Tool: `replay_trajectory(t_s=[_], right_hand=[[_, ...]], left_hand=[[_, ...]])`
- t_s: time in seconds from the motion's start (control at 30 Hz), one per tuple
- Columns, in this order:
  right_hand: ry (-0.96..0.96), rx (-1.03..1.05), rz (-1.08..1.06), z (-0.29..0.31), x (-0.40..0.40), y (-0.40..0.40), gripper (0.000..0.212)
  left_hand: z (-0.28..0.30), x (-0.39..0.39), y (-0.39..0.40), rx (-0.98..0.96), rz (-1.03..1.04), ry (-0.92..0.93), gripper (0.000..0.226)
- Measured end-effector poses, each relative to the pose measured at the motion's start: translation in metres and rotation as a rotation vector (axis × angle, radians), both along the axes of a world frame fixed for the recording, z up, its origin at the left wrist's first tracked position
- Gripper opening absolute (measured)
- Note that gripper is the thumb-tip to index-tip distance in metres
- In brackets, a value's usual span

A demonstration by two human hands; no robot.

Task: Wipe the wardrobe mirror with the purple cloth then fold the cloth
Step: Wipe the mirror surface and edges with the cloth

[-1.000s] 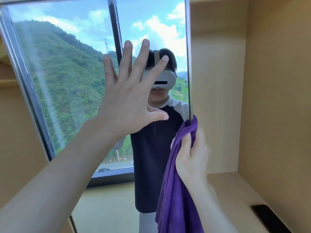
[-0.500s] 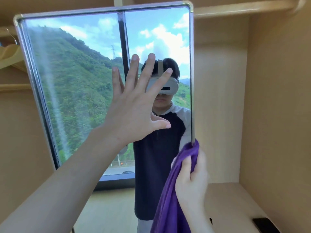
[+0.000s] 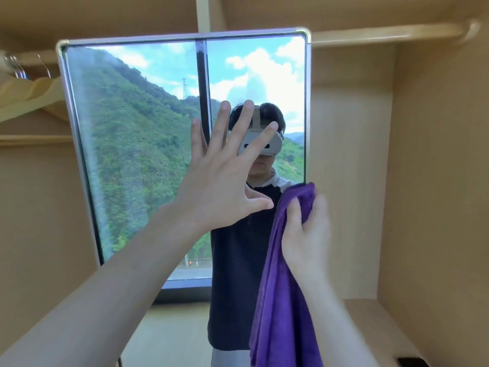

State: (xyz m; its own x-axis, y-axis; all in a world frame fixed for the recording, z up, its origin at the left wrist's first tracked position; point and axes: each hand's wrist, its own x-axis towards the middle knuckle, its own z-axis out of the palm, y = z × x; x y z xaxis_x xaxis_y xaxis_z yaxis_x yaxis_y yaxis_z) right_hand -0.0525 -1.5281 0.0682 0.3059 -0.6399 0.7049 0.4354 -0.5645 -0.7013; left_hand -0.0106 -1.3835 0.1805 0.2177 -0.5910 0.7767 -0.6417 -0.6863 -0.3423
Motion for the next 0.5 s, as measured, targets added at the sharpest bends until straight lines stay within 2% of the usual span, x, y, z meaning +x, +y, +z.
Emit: replay_trajectory(t_s=[0.1, 0.2, 0.3, 0.37, 0.43, 0.5], right_hand=[[-0.104, -0.011, 0.027, 0.071, 0.005, -0.003, 0.023], [-0.13, -0.045, 0.024, 0.099, 0.009, -0.001, 0.041], [-0.115, -0.088, -0.051, 0.09, 0.009, 0.007, 0.064], [-0.109, -0.123, -0.104, 0.075, 0.008, 0.011, 0.077], [-0.118, -0.149, -0.131, 0.058, 0.007, 0.014, 0.084], [-0.144, -0.192, -0.164, 0.041, 0.006, 0.015, 0.084]], left_hand=[[0.002, -0.002, 0.005, 0.0, -0.053, 0.035, 0.101], [0.005, -0.007, 0.012, -0.023, -0.142, 0.118, 0.092], [-0.001, -0.01, 0.015, -0.053, -0.238, 0.195, 0.099], [-0.011, -0.008, 0.016, -0.03, -0.223, 0.154, 0.108], [-0.022, -0.004, 0.017, -0.035, -0.208, 0.121, 0.113], [-0.035, 0.0, 0.017, -0.101, -0.302, 0.155, 0.105]])
